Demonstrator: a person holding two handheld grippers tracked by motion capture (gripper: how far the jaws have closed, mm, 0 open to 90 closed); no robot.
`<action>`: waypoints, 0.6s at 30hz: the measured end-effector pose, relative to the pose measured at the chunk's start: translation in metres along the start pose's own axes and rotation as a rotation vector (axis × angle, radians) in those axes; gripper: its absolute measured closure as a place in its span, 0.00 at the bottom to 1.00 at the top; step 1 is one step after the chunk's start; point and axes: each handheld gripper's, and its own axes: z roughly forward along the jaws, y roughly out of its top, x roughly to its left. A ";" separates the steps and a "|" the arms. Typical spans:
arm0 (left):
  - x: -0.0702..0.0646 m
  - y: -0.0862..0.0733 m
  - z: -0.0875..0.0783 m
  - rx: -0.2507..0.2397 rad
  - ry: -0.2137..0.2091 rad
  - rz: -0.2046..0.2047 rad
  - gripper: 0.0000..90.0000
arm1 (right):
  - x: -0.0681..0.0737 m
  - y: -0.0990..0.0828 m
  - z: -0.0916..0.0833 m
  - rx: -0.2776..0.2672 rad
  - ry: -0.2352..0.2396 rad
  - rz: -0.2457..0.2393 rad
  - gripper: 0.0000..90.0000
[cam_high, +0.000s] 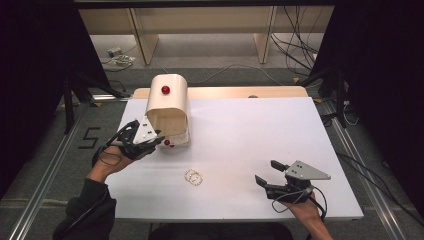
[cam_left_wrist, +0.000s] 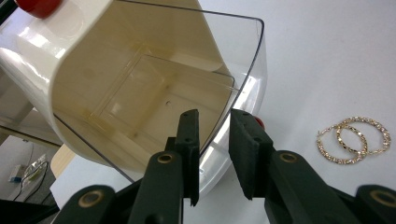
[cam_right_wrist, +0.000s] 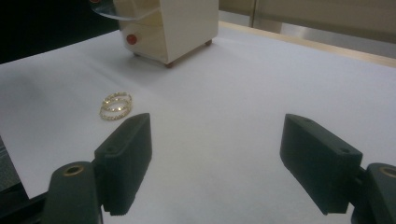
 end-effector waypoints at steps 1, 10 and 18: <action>0.000 0.000 0.000 -0.001 -0.002 -0.002 0.81 | 0.000 0.000 0.000 0.000 0.000 0.001 0.29; -0.002 0.000 -0.001 0.006 -0.002 0.010 0.81 | 0.000 0.000 0.000 0.000 0.000 0.000 0.29; -0.003 0.000 -0.003 0.008 -0.010 0.013 0.81 | 0.000 0.000 0.000 0.001 0.000 0.000 0.29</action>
